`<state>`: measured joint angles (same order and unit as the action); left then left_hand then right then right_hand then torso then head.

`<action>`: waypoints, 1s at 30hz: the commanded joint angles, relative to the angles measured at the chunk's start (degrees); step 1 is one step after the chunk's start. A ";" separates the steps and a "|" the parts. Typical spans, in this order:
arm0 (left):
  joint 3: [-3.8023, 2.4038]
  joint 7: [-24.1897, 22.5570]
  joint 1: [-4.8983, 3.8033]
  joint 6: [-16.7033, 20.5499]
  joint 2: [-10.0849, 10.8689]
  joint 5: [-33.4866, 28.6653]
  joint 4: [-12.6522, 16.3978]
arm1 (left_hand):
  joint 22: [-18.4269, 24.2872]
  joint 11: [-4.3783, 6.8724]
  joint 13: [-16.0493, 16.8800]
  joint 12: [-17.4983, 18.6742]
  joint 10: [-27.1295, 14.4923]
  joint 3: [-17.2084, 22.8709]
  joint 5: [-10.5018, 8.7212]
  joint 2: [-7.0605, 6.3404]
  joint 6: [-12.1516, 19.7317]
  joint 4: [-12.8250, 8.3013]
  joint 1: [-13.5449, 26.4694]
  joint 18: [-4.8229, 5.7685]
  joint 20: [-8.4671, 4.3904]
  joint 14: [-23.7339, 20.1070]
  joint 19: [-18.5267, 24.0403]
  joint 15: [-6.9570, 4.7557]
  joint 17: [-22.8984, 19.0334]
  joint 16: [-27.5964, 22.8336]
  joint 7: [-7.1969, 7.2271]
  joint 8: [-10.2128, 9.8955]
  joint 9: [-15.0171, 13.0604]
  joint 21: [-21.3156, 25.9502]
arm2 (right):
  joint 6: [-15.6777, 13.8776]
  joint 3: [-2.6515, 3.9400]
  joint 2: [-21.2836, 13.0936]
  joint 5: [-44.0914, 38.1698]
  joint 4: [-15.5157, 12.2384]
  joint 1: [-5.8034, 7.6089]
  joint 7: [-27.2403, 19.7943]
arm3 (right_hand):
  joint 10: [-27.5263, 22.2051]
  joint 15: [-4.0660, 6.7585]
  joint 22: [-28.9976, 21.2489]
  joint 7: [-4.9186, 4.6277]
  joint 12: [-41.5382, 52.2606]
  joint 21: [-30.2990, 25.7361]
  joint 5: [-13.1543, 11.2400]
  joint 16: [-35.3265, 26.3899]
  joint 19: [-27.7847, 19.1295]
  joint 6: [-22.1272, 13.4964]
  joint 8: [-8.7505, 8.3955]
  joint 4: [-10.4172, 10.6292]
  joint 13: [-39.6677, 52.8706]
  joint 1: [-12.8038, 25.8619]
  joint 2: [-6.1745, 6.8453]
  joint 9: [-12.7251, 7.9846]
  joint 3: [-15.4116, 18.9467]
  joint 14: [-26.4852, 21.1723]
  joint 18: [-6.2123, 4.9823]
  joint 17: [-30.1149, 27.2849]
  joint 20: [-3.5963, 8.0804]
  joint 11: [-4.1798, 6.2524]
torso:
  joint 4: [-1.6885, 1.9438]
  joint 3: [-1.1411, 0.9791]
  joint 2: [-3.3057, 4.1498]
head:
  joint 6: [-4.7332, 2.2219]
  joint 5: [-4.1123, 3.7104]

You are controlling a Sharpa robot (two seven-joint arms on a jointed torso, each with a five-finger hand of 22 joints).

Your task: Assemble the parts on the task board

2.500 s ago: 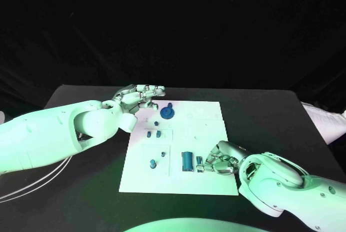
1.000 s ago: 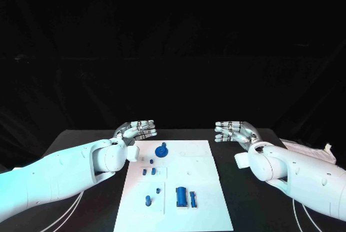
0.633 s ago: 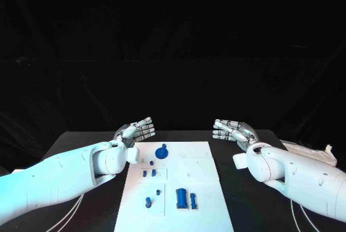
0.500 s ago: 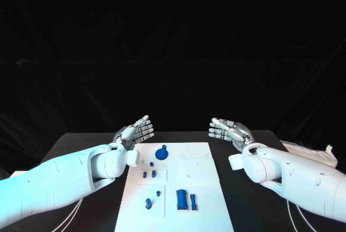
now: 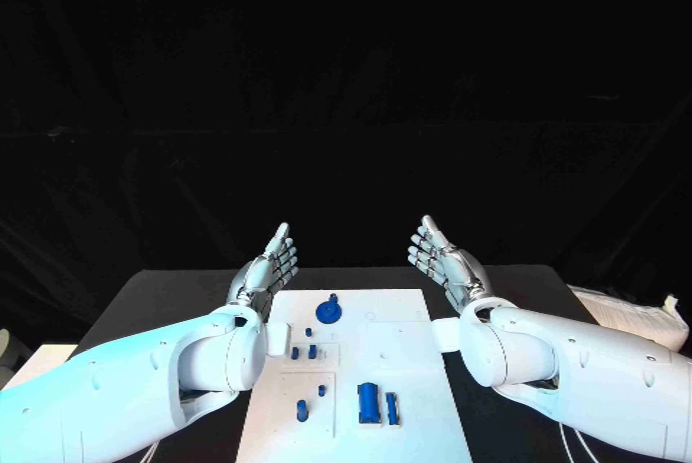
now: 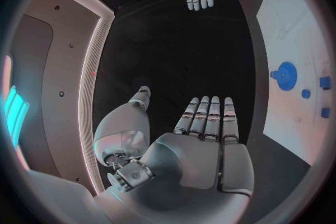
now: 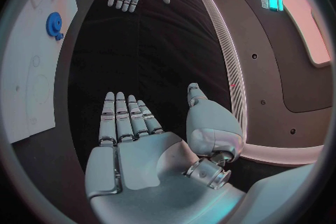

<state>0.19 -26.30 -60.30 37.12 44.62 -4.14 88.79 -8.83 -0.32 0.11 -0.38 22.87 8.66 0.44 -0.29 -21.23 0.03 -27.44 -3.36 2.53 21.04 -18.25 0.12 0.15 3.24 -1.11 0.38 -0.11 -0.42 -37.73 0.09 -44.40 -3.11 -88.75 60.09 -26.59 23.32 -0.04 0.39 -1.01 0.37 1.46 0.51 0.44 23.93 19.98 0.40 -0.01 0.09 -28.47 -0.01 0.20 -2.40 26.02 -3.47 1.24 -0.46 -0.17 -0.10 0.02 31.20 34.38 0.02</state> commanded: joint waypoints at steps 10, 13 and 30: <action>-0.19 -3.49 0.14 6.99 0.08 4.14 1.17 | 4.78 0.32 -0.11 0.38 -12.38 -4.61 -0.44 0.29 11.47 -0.03 14.84 3.36 -2.53 -11.38 9.91 -0.12 -0.15 -3.24 1.11 -0.38 0.11 0.42 | -6.39 -0.09 -0.29 3.11 -1.21 0.08 -3.20 | -12.66 0.04 -0.39 1.01 -0.37 -1.46 -0.51 -0.44 -12.97 -10.84 -0.40 0.01 -0.09 15.40 0.01 -0.20 2.40 -14.11 3.47 -1.24 0.46 0.17 | 0.10 -0.02 -0.02 | 0.00 -0.02; -0.19 -3.49 0.14 6.99 0.08 4.14 1.17 | 8.83 0.32 -0.11 0.38 -13.50 -8.66 -0.44 0.29 12.52 -0.03 16.20 3.36 -2.53 -12.41 10.78 -0.12 -0.15 -3.24 1.11 -0.38 0.11 0.42 | -6.39 -0.09 -0.29 3.11 -1.21 0.08 -3.20 | -13.81 0.04 -0.39 1.01 -0.37 -1.46 -0.51 -0.44 -14.15 -11.80 -0.40 0.01 -0.09 16.79 0.01 -0.20 2.40 -15.39 3.47 -1.24 0.46 0.17 | 0.10 -0.02 -0.02 | 0.00 -0.02; -0.19 -3.49 0.14 6.99 0.08 4.14 1.17 | 8.83 0.32 -0.11 0.38 -22.87 -8.66 -0.44 0.29 21.23 -0.03 27.44 3.36 -2.53 -21.04 18.25 -0.12 -0.15 -3.24 1.11 -0.38 0.11 0.42 | -6.39 -0.09 -0.29 3.11 -1.21 0.08 -3.20 | -23.32 0.04 -0.39 1.01 -0.37 -1.46 -0.51 -0.44 -23.93 -19.98 -0.40 0.01 -0.09 28.47 0.01 -0.20 2.40 -26.02 3.47 -1.24 0.46 0.17 | 0.10 -0.02 -0.02 | 0.00 -0.02</action>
<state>0.06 -28.71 -60.15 43.93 44.74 -0.72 89.82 -0.06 0.04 0.08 -0.38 0.61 0.15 0.38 0.01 -0.58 -0.01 -1.97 -0.86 0.00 0.42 -0.33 0.02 0.08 0.38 0.05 0.39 -0.09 -0.21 -44.17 -0.01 -44.71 0.26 -89.87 60.15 -28.90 0.69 -0.01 0.09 -0.02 0.38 0.21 0.30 0.23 0.64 0.32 0.19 -0.08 0.05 -2.01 0.04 0.07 -0.32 1.37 -0.35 0.08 -0.01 0.00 0.00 0.00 31.18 34.37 -0.01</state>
